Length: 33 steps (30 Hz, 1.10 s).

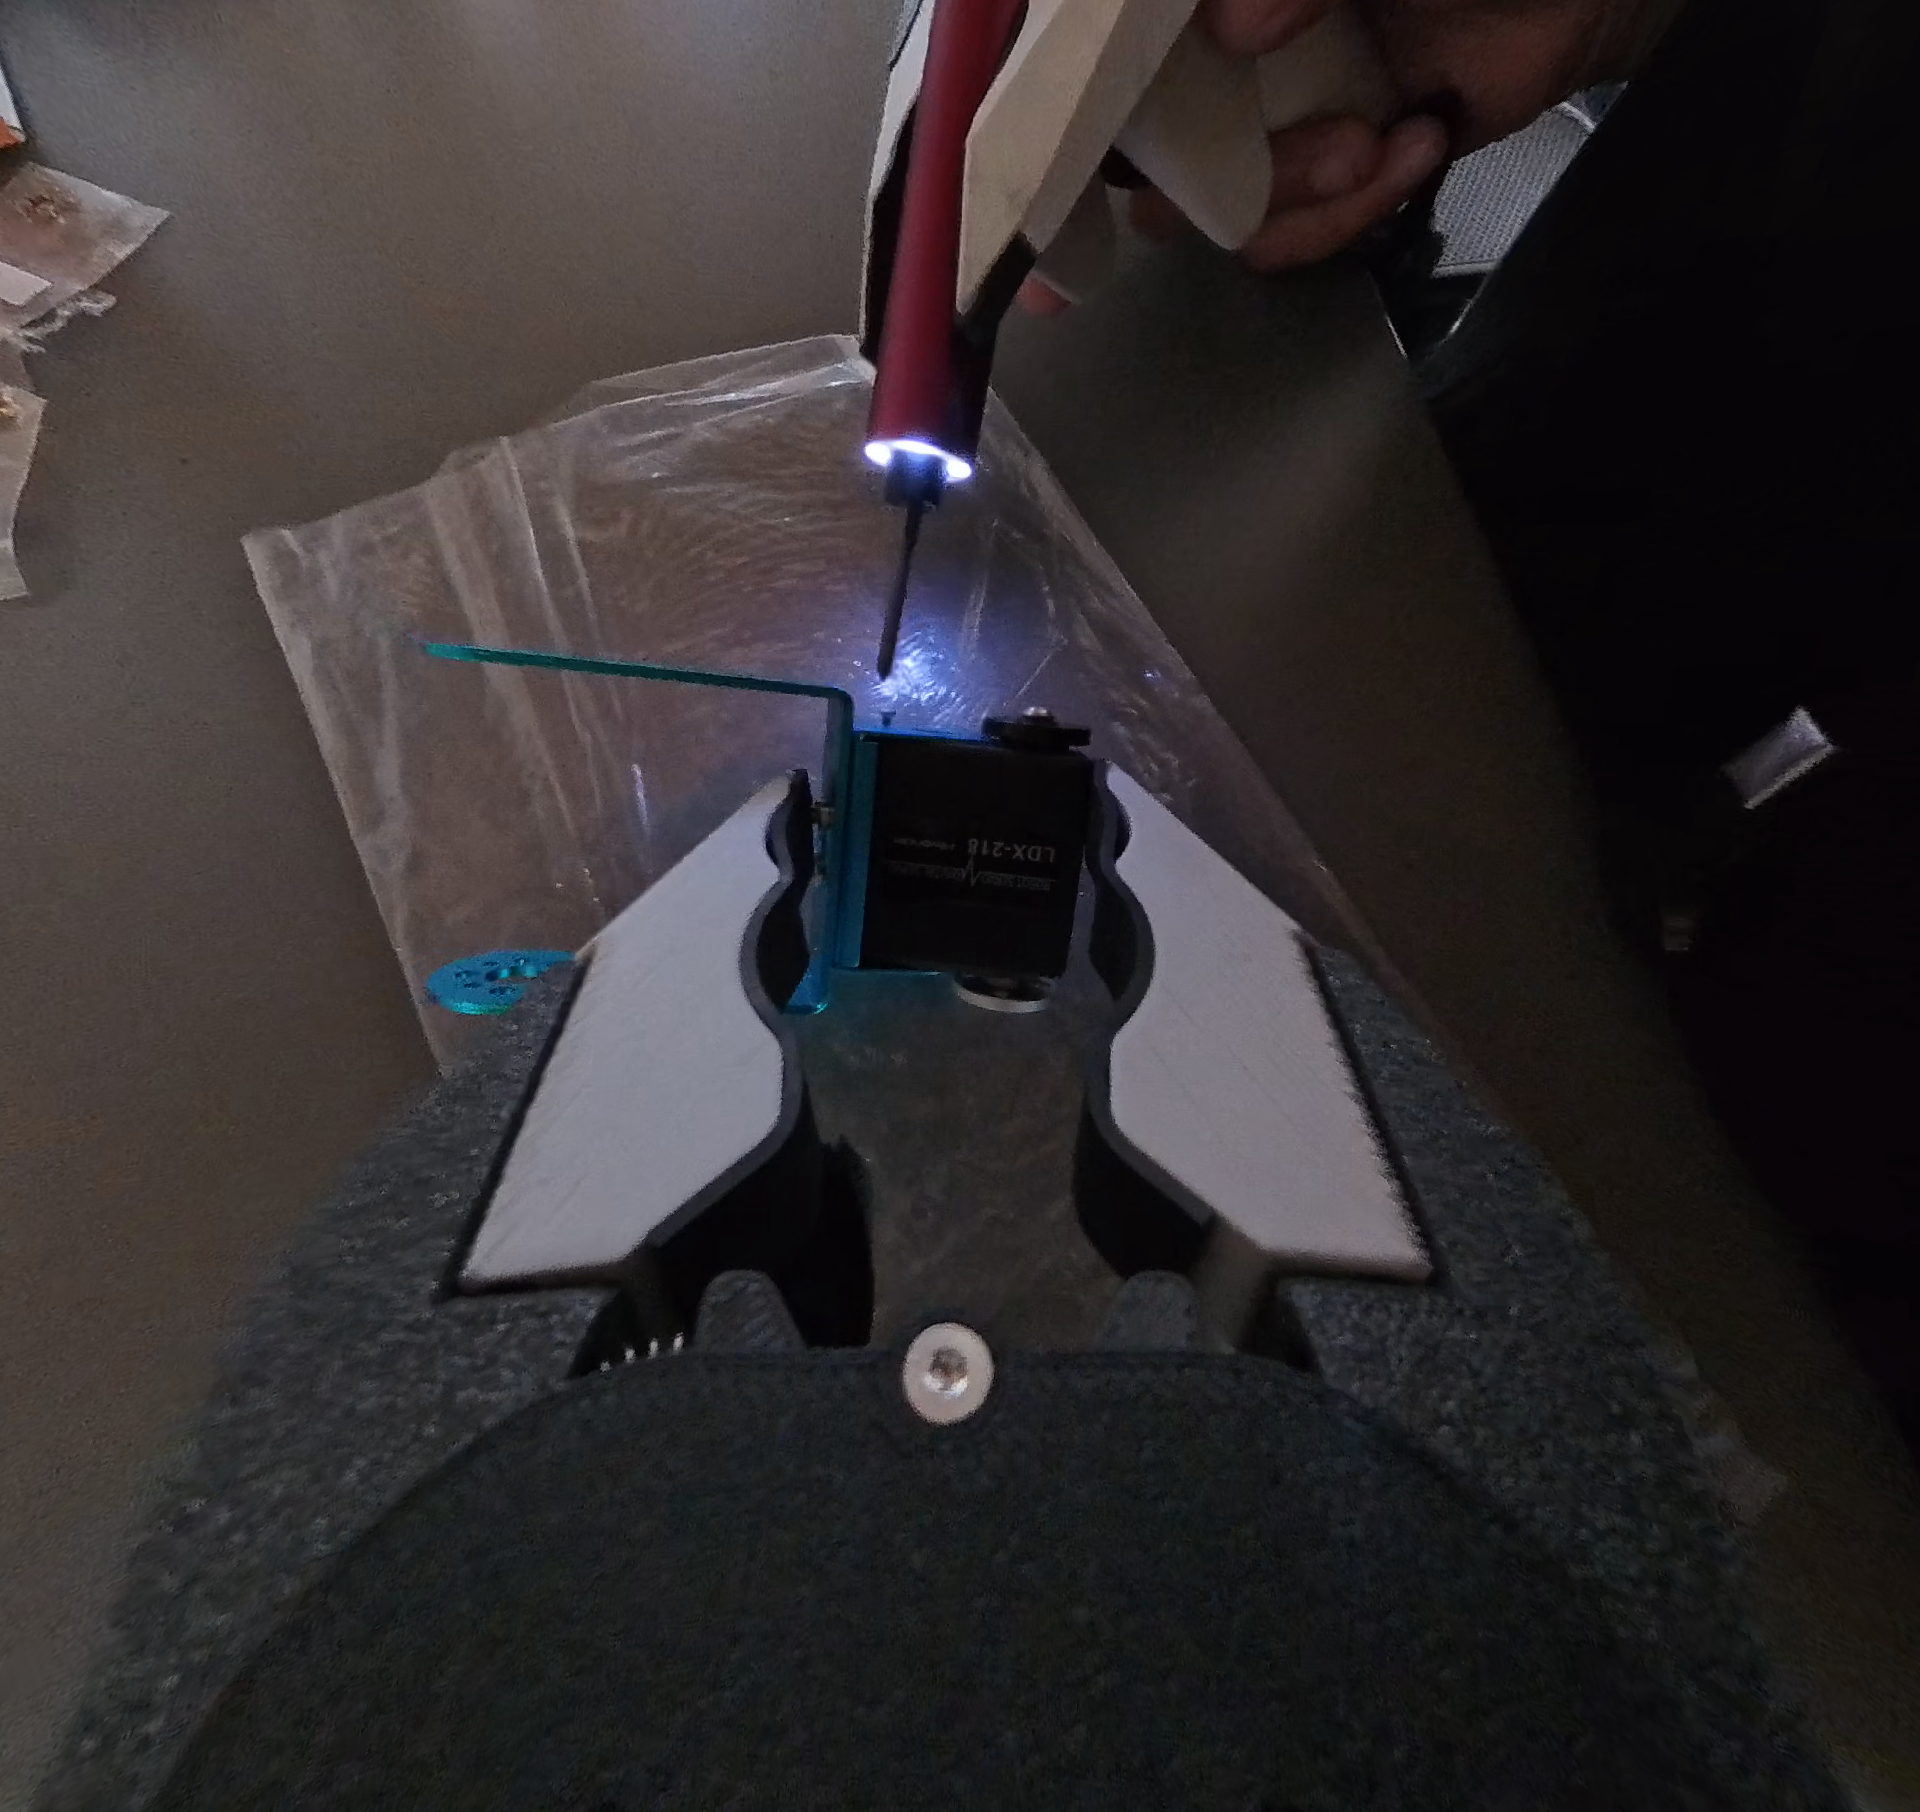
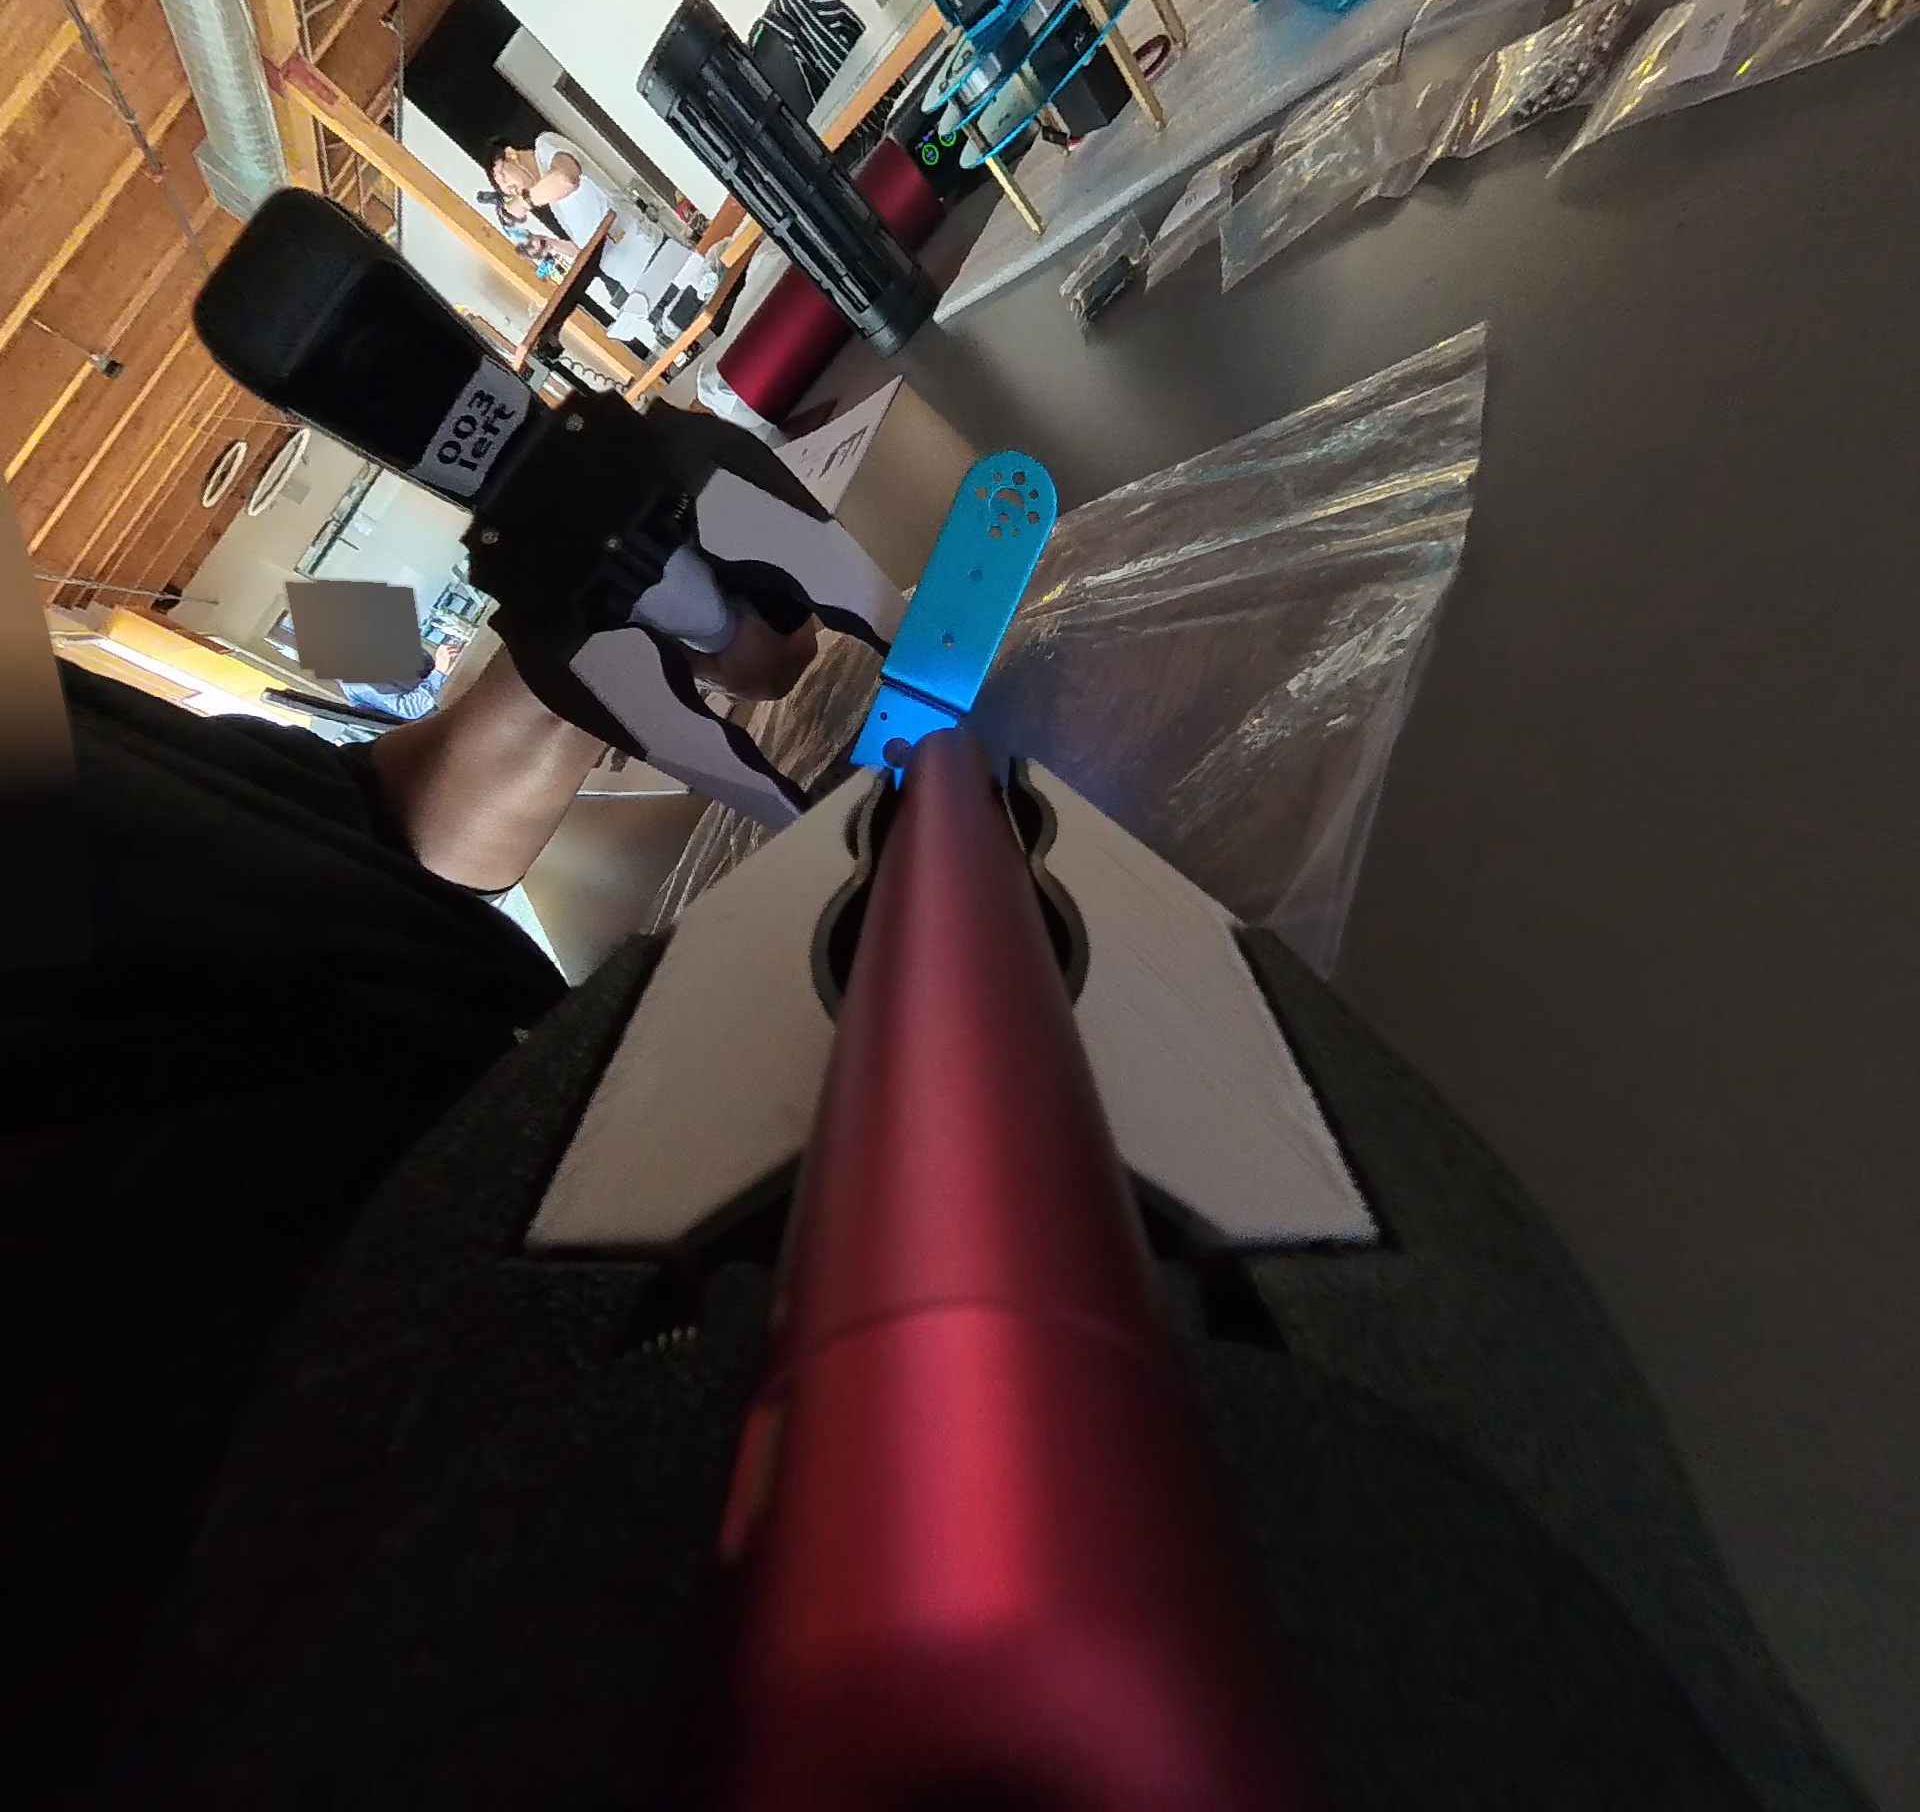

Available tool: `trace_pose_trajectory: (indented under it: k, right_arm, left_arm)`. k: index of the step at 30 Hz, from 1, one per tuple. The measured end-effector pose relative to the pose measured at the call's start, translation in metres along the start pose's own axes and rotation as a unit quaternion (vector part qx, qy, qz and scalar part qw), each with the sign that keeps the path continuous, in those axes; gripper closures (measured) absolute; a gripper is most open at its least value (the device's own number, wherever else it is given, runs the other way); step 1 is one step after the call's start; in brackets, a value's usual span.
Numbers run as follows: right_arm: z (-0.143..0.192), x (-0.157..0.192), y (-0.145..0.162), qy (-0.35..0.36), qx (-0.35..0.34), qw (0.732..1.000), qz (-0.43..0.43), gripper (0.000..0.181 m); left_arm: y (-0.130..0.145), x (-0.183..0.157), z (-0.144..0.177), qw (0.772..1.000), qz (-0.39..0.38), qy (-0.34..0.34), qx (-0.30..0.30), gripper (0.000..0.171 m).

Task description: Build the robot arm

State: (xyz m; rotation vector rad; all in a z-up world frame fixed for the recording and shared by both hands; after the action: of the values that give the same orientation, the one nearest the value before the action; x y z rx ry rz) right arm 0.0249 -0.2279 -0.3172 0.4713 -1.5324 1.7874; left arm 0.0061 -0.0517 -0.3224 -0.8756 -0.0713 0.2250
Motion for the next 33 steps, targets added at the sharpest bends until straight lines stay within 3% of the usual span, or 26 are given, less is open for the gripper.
trace_pose_trajectory:
  k: [22,28,33]
  right_arm:
    - [-0.003,0.001,0.001,-0.016,0.010,1.000,0.001,0.159]
    - [-0.001,0.006,-0.004,-0.035,-0.004,0.999,0.011,0.159]
    - [-0.012,0.024,-0.025,-0.034,0.066,0.989,0.127,0.160]
  left_arm:
    - [-0.002,-0.002,-0.001,1.000,-0.002,0.012,0.000,0.119]
    - [-0.006,0.000,0.007,0.998,0.037,0.024,-0.040,0.119]
    - [-0.002,-0.006,0.017,0.995,0.060,0.010,-0.080,0.119]
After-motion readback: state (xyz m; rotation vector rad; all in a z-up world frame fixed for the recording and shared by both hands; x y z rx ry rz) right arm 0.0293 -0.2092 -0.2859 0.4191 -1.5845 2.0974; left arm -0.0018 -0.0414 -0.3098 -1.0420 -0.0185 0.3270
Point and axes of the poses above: each gripper's, where its closed fingertips meet, z back along the fingers, y out of its underside, x = y × z across the jaws, the point moved 7 cm from there along z, back along the fingers, and after that the axes turned 2 degrees about -y, right-handed, at the moved point
